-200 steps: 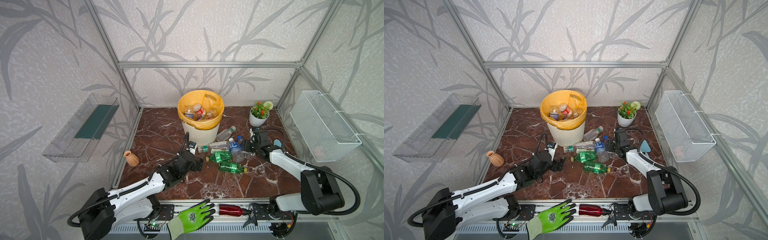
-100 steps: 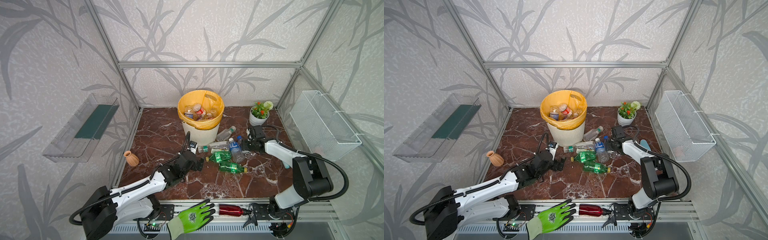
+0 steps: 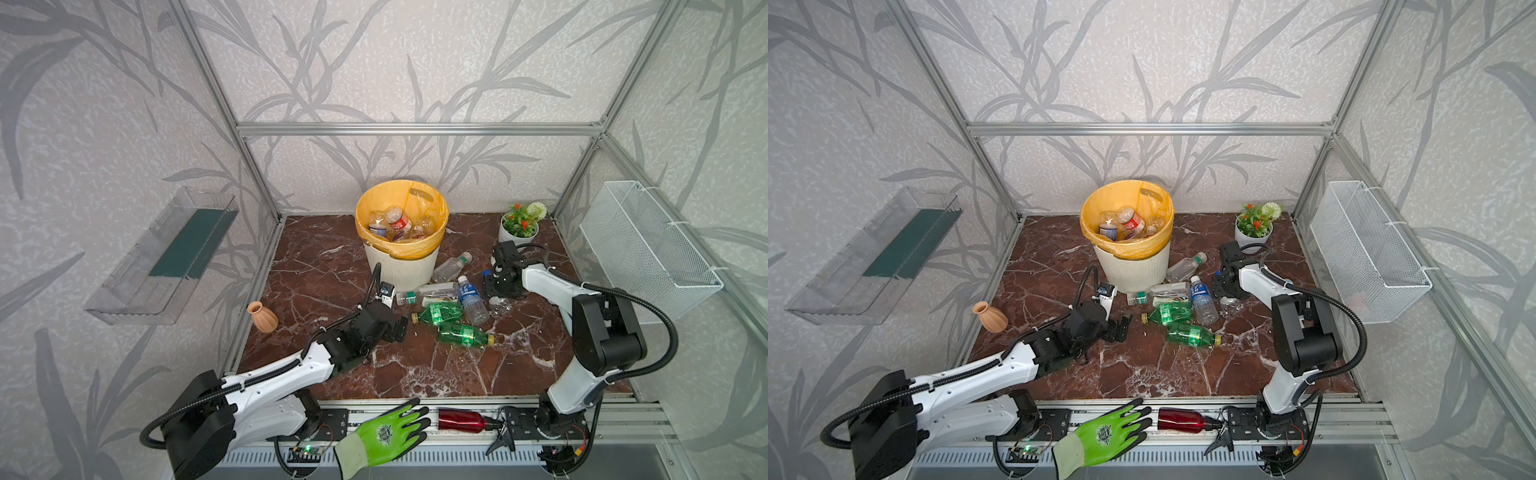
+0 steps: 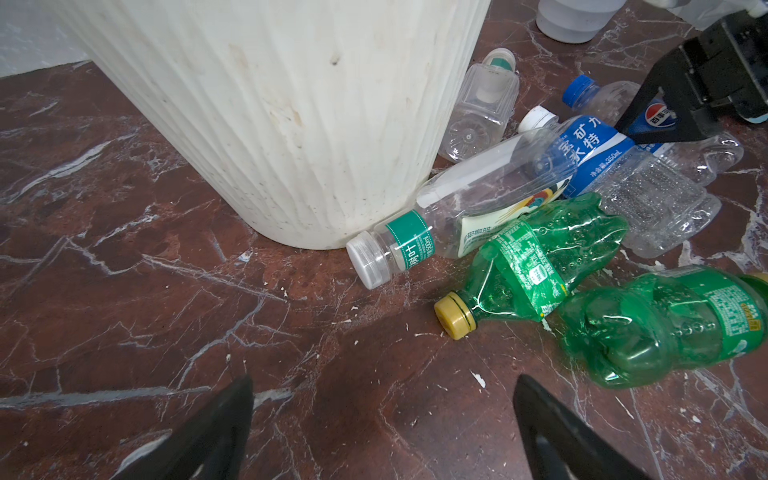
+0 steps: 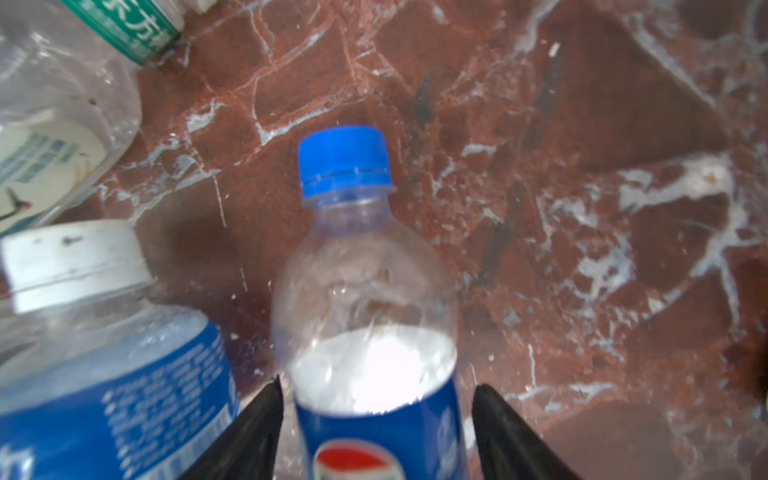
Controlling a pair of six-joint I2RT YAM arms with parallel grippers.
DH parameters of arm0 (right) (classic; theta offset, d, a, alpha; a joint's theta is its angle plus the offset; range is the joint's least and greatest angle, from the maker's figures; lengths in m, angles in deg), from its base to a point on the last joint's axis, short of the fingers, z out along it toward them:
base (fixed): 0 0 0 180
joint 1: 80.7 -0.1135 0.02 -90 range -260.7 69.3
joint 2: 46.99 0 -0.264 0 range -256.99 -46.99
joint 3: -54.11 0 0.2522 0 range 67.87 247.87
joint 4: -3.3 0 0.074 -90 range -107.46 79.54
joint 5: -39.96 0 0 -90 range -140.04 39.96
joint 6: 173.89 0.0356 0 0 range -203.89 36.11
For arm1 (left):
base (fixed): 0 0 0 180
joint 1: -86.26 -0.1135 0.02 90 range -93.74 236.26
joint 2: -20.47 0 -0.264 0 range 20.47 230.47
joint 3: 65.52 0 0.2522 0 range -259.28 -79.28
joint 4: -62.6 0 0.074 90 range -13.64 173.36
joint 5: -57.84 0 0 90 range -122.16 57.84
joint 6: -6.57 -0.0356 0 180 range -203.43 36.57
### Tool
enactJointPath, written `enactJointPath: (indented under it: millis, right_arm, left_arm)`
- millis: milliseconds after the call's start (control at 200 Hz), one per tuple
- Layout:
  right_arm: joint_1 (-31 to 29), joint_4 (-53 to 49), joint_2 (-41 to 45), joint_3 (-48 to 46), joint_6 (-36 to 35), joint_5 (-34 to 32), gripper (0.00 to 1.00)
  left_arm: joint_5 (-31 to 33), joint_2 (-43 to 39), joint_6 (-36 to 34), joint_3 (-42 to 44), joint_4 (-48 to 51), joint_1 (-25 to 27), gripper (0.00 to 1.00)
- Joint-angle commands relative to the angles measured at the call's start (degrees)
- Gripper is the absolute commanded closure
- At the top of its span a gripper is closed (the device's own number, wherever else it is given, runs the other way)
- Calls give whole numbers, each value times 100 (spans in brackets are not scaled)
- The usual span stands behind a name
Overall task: Throw the plastic bottles in the bin
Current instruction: 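Close the right gripper on the Pepsi bottle, then lift the Pepsi bottle over the bin with the right gripper and release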
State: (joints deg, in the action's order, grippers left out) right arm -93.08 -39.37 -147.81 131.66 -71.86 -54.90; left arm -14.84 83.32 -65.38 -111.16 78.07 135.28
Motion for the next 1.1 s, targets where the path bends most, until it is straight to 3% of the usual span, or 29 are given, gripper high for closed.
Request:
enactJointPath:
  millis: [0,110,345,620,710,780,880,980,1095]
  right_arm:
    - [17,-399,-284,229,-117,56,20]
    - [17,-361,-299,225,-129,47,21]
    - [17,-122,266,-43,-34,-53,44]
    - [11,360,2159,-650,92,6,47]
    - [17,1004,3085,-1081,238,227,47]
    - [17,2164,3965,-1698,285,595,47]
    - [17,3330,4981,-2168,894,842,46]
    - [7,3490,5206,-1858,1317,1114,46]
    - [-28,3956,4840,-1451,1958,1622,46]
  left_arm:
    - [131,-60,24,-195,46,20,3]
    - [198,-144,24,-165,83,20,3]
    - [276,-235,24,-117,107,20,3]
    - [413,-292,118,-69,70,13,2]
    - [604,-455,175,3,53,7,2]
    - [863,-650,297,103,65,-6,2]
    - [1246,-1053,546,319,114,-58,1]
    - [1360,-1452,586,536,166,-109,1]
    - [1440,-1734,625,612,454,-140,1]
